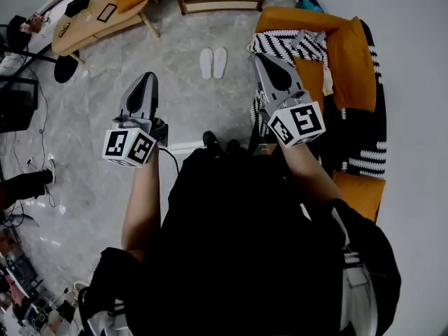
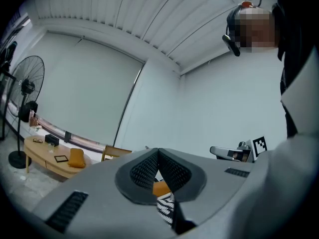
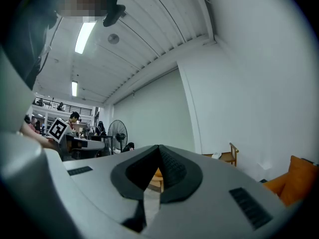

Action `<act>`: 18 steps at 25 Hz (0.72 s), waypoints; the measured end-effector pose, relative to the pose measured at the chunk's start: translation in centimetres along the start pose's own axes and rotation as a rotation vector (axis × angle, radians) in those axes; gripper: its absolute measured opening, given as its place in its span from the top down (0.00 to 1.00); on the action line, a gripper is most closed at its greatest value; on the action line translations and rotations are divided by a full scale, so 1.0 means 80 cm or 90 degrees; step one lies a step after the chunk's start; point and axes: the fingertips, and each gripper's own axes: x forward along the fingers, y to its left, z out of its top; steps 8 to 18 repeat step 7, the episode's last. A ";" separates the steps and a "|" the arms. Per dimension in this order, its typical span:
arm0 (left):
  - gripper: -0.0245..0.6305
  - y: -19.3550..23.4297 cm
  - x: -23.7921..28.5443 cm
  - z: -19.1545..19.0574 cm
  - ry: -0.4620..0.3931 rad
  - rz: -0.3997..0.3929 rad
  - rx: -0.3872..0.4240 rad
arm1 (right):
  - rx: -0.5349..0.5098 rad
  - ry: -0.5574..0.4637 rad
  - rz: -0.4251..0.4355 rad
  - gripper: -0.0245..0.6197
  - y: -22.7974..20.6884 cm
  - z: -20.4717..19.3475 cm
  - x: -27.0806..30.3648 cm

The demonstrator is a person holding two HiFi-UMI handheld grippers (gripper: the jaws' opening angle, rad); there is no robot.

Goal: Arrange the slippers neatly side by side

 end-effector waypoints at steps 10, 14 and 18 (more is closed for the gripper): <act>0.94 -0.041 0.013 -0.002 0.000 -0.024 -0.018 | -0.013 0.006 0.032 0.91 0.003 -0.001 -0.004; 0.94 -0.041 0.013 -0.002 0.000 -0.024 -0.018 | -0.013 0.006 0.032 0.91 0.003 -0.001 -0.004; 0.94 -0.041 0.013 -0.002 0.000 -0.024 -0.018 | -0.013 0.006 0.032 0.91 0.003 -0.001 -0.004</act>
